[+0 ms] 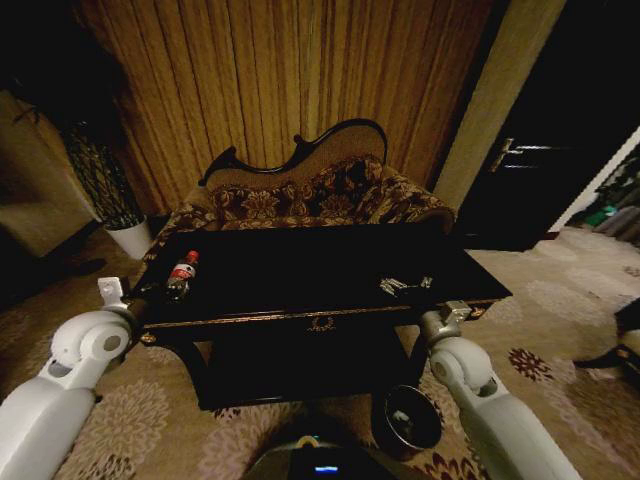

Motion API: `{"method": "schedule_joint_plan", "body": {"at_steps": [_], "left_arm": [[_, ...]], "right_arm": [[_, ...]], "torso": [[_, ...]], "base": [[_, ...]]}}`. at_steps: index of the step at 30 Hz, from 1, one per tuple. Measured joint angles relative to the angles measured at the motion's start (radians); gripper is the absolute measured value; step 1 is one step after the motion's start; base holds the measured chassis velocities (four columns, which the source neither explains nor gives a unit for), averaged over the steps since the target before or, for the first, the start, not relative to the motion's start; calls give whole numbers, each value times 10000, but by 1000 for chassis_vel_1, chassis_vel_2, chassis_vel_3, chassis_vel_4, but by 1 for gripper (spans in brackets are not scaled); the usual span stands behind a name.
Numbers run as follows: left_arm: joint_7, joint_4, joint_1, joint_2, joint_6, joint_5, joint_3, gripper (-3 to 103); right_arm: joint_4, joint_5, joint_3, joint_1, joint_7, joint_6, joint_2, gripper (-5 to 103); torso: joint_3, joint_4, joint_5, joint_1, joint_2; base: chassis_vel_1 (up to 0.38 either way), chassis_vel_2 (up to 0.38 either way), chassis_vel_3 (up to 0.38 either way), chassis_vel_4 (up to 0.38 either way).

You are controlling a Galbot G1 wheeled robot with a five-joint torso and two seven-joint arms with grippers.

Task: Move to the front of the table and place the trash on the table into the trash bin.

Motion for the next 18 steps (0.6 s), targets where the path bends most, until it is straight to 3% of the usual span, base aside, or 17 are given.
{"method": "schedule_joint_plan", "body": {"at_steps": [7, 9, 10, 12, 15, 16, 18], "left_arm": [[16, -43, 121, -27, -8, -2, -208, 34], [286, -55, 102, -56, -577, 711, -208, 33], [286, -55, 102, -56, -577, 711, -208, 33], [752, -42, -4, -56, -1811, 2155, -64, 33], [920, -33, -52, -25, -2324, 2828, 23, 33], [1250, -39, -115, 39, -3026, 3636, 126, 33], [1527, -145, -203, 163, -3840, 4355, 340, 33]], "right_arm": [[18, 0, 3, -2, 7, 0, 5, 100], [262, 230, -1, -20, 12, 1, -22, 100], [262, 230, -1, -20, 12, 1, -22, 100], [675, 918, -26, -30, 17, -120, -104, 100], [864, 1263, -39, -17, 19, -233, -148, 100], [1097, 1701, -73, 35, 19, -323, -208, 100], [1579, 2299, -116, 127, 19, -410, -357, 100]], "torso": [[1, 1, -2, 0, 0], [0, 1, -2, 0, -1], [0, 1, -2, 0, -1], [0, 1, -1, 0, 0], [0, 0, -4, 0, 0], [0, 0, -1, 1, 0], [0, 1, 0, 1, 0]], "base": [[0, 0, 0, 0], [0, 0, 0, 0], [0, 0, 0, 0], [0, 0, 0, 0], [0, 0, 0, 0], [0, 0, 0, 0], [0, 0, 0, 0]]}}
